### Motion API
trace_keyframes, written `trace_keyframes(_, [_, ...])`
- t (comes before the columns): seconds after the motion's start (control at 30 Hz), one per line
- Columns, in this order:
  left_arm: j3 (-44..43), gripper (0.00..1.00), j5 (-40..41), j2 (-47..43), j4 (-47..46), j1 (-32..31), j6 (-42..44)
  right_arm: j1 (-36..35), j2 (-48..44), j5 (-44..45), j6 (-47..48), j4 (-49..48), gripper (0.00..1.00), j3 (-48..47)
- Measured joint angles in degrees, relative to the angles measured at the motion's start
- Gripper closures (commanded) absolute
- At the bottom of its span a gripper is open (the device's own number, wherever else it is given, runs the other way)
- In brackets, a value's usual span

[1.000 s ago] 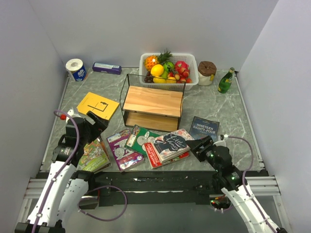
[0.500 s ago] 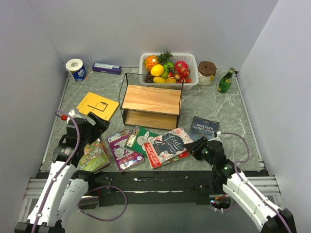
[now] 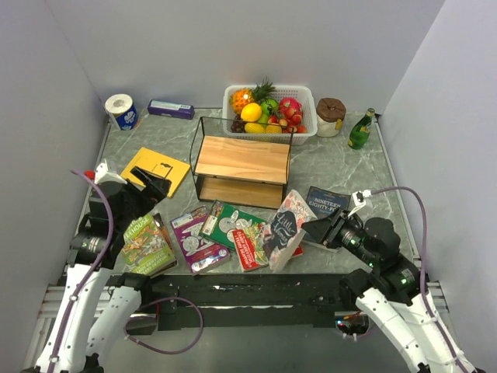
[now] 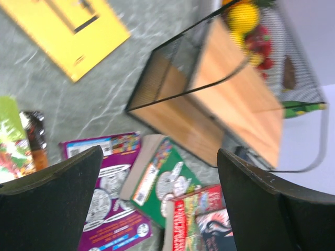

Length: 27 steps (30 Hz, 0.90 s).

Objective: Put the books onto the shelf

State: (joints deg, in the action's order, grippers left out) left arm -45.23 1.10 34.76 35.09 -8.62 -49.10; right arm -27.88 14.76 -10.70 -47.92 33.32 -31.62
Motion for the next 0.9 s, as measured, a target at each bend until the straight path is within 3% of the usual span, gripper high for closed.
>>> trace_keyframes(0.07, [-2.36, 0.03, -1.07, -0.07, -0.09, 0.00, 0.90, 0.00, 1.49, -1.73, 2.82, 2.45, 0.77, -3.19])
trace_keyframes(0.1, [-3.08, 0.04, -1.92, -0.07, -0.22, 0.00, 1.38, 0.00, 1.95, -3.02, 4.15, 3.56, 0.90, -4.37])
trace_keyframes(0.17, [-4.26, 0.04, -5.40, -0.31, -1.18, 0.00, 2.62, 0.00, 3.43, -6.62, 6.51, 5.55, 1.00, -7.04])
trace_keyframes(0.37, [-4.00, 0.03, -21.55, 0.00, -7.89, 0.00, 4.48, -0.02, 11.13, -18.73, 10.38, 4.76, 1.00, -15.47])
trace_keyframes(0.67, [4.48, 0.04, -46.84, -1.62, -20.33, -0.26, 2.89, -0.04, 19.71, -35.34, 12.52, 4.17, 1.00, -26.67])
trace_keyframes(0.9, [4.66, 0.04, -57.61, -2.56, -26.97, -3.78, 2.23, -0.59, 28.06, -48.43, 11.96, -0.66, 1.00, -32.15])
